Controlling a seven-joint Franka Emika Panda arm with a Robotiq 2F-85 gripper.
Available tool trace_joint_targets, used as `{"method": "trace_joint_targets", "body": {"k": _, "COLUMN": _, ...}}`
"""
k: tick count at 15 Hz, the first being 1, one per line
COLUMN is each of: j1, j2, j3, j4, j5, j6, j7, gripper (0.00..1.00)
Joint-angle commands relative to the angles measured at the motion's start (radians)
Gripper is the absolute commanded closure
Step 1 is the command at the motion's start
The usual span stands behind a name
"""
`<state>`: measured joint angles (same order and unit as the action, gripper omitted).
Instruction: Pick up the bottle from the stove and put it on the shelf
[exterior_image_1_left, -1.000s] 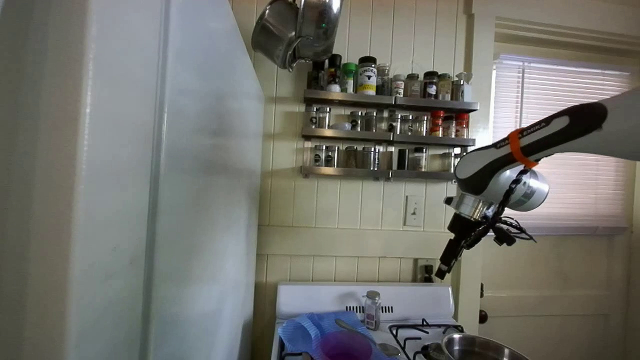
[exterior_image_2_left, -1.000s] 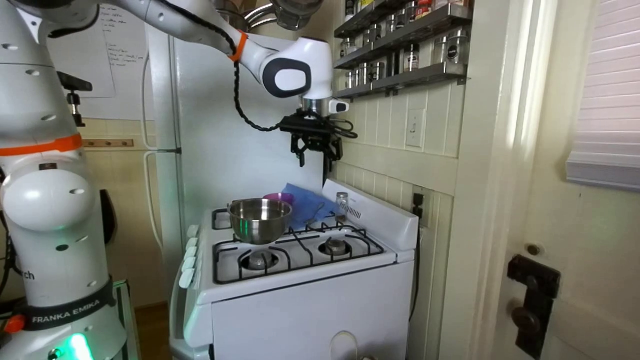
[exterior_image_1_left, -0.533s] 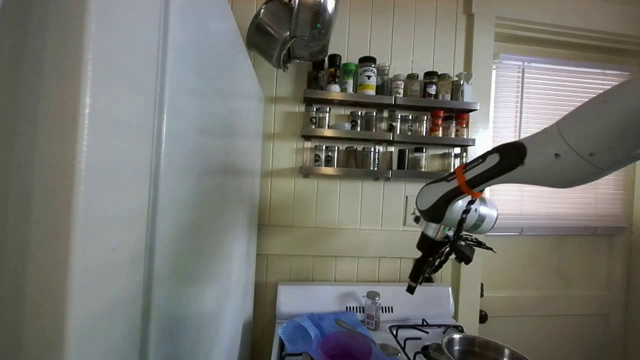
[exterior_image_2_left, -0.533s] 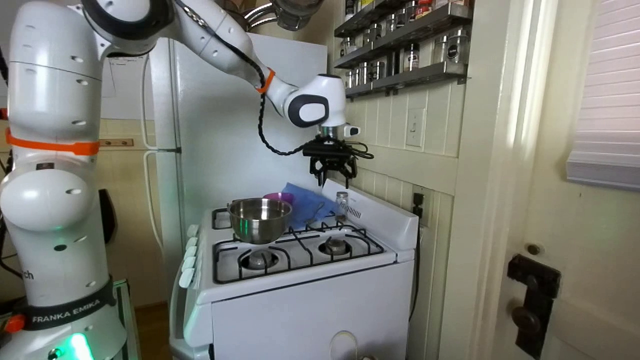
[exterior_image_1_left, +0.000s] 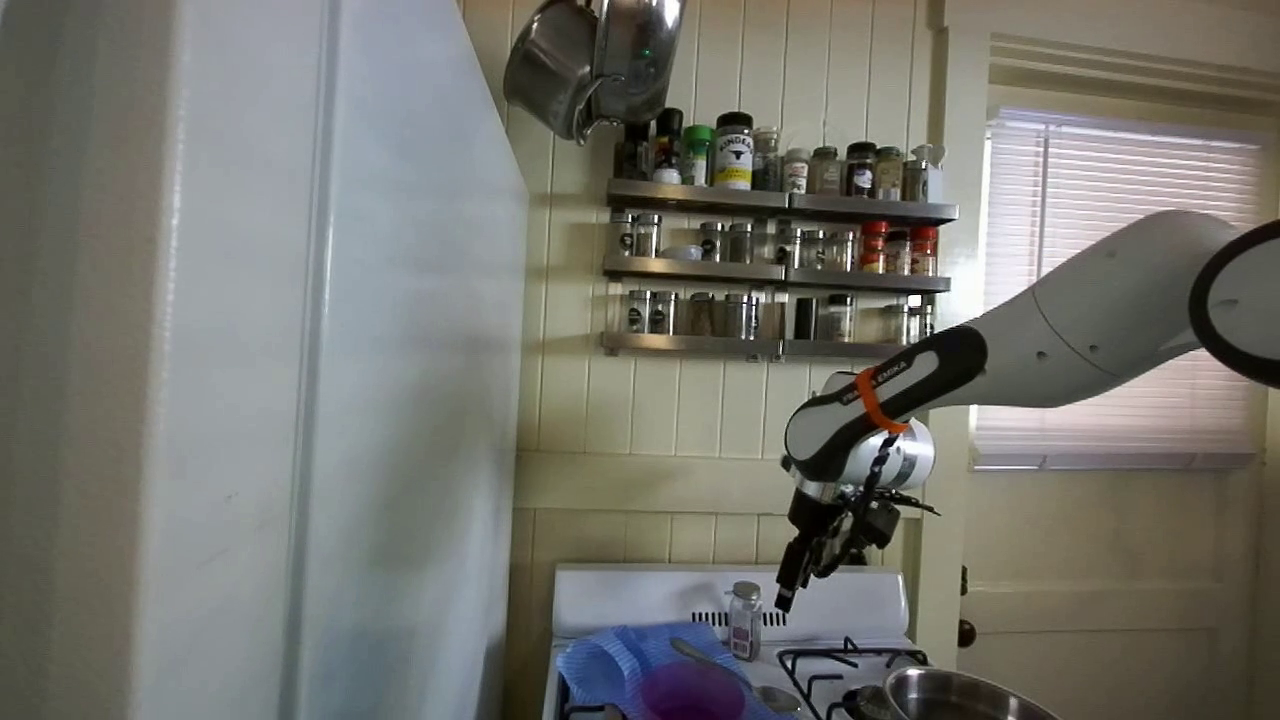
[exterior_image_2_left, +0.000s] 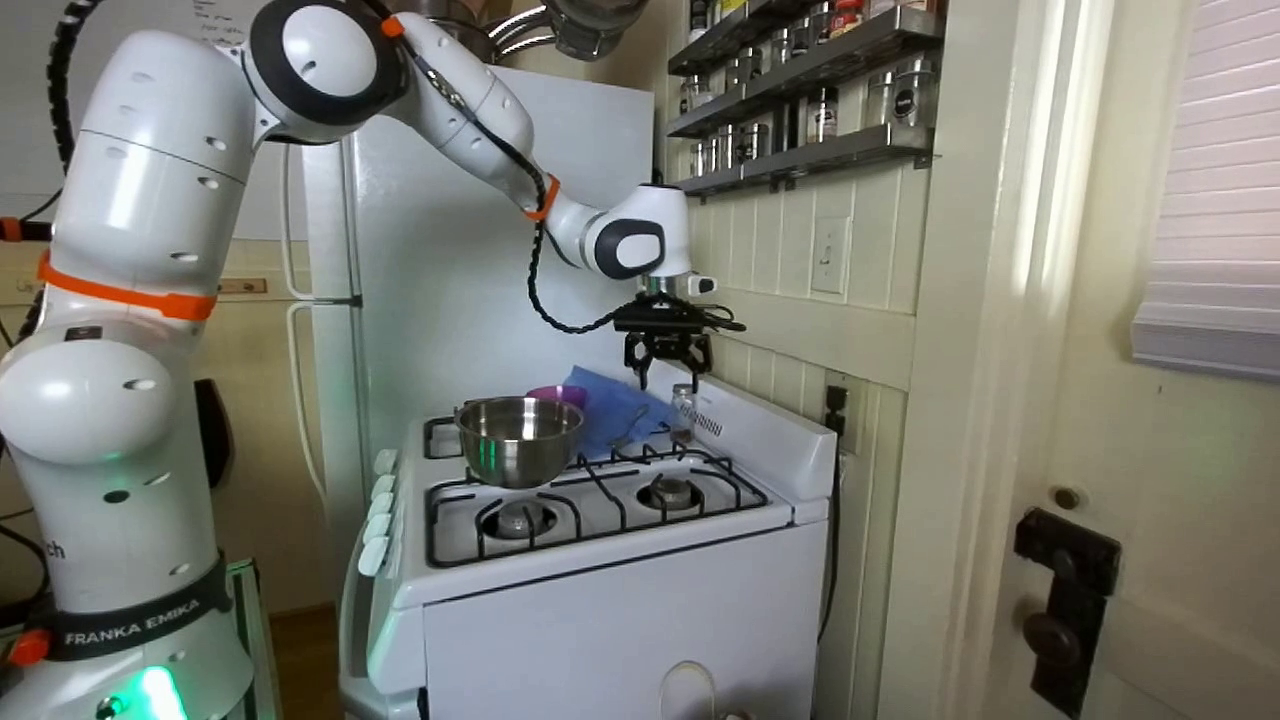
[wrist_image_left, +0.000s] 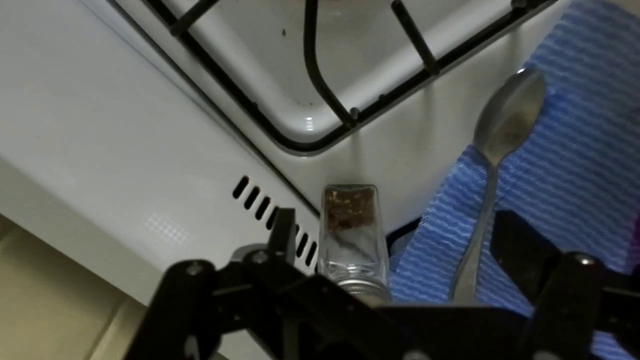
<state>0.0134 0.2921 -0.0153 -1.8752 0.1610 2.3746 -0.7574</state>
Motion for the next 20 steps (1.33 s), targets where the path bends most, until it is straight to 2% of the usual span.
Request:
{"method": "trace_joint_targets", "body": {"k": 1, "j1": -0.035, "j2": -0.034, "j3": 0.054, "j4": -0.068, "j5": -0.020, "j6": 0.148, "j7": -0.045, "gripper": 0.00}}
{"method": "trace_joint_targets", "body": {"k": 8, "j1": -0.098, "j2": -0.079, "j3": 0.153, "j4": -0.268, "j5": 0.077, "j6": 0.515, "j7": -0.069, "gripper": 0.00}}
{"method": "trace_joint_targets", "body": {"k": 11, "j1": -0.145, "j2": -0.091, "j3": 0.207, "j4": -0.315, "j5": 0.229, "j6": 0.596, "j7": -0.176, "gripper": 0.00}}
{"method": "trace_joint_targets", "body": {"k": 14, "j1": -0.275, "j2": -0.077, "j3": 0.351, "j4": -0.269, "j5": 0.450, "j6": 0.530, "j7": -0.427, "gripper": 0.00}}
{"method": "trace_joint_targets", "body": {"k": 15, "j1": -0.304, "j2": -0.076, "j3": 0.375, "j4": -0.257, "j5": 0.515, "j6": 0.505, "j7": -0.503, "gripper": 0.00}}
{"method": "trace_joint_targets", "body": {"k": 17, "j1": -0.352, "j2": -0.072, "j3": 0.402, "j4": -0.245, "j5": 0.594, "j6": 0.472, "j7": -0.598, "gripper": 0.00}}
{"method": "trace_joint_targets", "body": {"k": 20, "j1": -0.402, "j2": -0.073, "j3": 0.396, "j4": -0.233, "j5": 0.646, "j6": 0.366, "j7": -0.667, "gripper": 0.00}}
